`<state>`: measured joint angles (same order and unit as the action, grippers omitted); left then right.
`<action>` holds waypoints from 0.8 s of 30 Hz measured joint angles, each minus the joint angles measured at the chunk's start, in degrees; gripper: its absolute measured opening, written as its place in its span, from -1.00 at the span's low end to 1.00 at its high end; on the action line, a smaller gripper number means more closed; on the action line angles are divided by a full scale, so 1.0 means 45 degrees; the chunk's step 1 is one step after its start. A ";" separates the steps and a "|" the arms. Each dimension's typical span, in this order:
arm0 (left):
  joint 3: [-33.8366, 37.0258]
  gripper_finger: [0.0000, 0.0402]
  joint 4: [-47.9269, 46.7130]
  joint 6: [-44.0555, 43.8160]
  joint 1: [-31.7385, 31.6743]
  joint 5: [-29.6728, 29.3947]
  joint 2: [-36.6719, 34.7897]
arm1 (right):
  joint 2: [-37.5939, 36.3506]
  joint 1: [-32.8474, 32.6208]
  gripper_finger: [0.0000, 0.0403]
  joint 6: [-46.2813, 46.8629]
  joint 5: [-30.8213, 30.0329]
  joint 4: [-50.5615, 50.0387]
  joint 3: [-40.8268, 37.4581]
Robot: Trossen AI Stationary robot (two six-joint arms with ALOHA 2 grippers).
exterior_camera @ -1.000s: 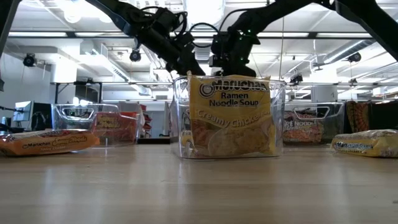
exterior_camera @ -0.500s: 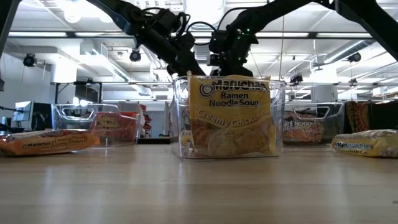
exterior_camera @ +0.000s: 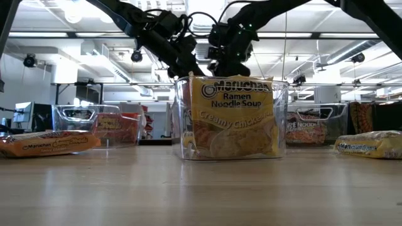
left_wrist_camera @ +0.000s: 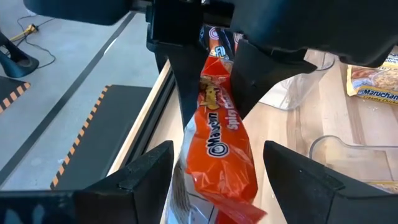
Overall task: Sort Maruchan noodles
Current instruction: Put the top right orange noodle pack into the top left transparent bin
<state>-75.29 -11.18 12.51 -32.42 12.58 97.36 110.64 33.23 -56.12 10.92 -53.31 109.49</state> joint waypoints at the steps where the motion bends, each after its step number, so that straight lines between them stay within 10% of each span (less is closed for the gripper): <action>1: 0.0000 0.16 -0.0004 -0.0004 0.0000 0.0000 0.0000 | -0.0018 -0.0032 -0.40 0.0000 0.0000 0.0054 0.0000; 24: 0.0019 -0.50 -0.0471 0.0036 -0.0010 -0.0050 0.0005 | -0.0402 -0.0138 -0.40 0.0165 0.0094 0.0148 0.0000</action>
<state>-75.20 -13.30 12.67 -32.47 12.36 97.38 108.84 32.61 -55.37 11.34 -52.64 109.49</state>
